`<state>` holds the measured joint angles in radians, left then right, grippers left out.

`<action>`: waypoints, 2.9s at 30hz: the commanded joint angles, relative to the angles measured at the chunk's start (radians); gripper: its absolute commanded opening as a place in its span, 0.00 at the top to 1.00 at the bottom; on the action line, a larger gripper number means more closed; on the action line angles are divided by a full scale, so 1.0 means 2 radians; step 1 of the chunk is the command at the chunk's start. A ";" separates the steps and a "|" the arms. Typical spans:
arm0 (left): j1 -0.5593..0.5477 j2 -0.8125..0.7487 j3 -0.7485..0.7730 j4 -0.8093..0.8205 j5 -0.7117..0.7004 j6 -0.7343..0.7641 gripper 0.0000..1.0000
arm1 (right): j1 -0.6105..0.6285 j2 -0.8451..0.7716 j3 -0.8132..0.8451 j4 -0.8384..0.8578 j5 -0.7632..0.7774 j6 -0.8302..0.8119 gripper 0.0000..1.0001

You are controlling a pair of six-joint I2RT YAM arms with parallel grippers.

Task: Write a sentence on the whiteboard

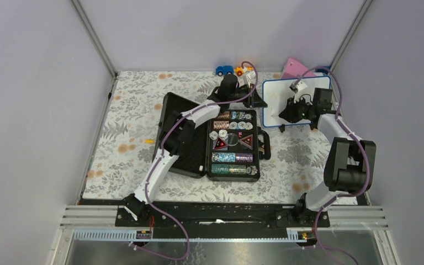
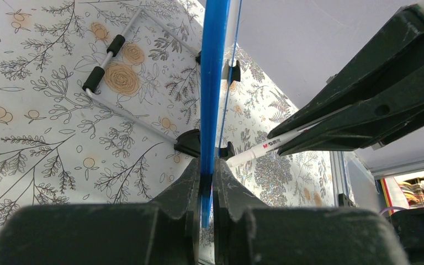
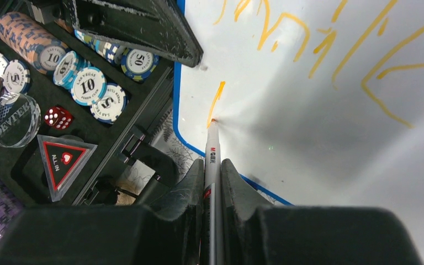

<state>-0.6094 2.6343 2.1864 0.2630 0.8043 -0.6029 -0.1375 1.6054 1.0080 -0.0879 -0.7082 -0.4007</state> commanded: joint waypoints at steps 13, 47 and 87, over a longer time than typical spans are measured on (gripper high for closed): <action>0.009 -0.013 0.010 0.017 -0.006 -0.005 1.00 | -0.003 -0.017 0.021 0.011 0.036 -0.014 1.00; 0.009 -0.013 0.010 0.018 -0.006 -0.006 1.00 | 0.017 -0.009 0.004 -0.002 -0.004 -0.010 1.00; 0.009 -0.036 -0.018 0.009 -0.001 0.003 1.00 | -0.049 -0.050 0.017 -0.011 -0.045 0.011 1.00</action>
<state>-0.6094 2.6286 2.1658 0.2848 0.8097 -0.6029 -0.2295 1.5047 1.0145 -0.1303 -0.7563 -0.3878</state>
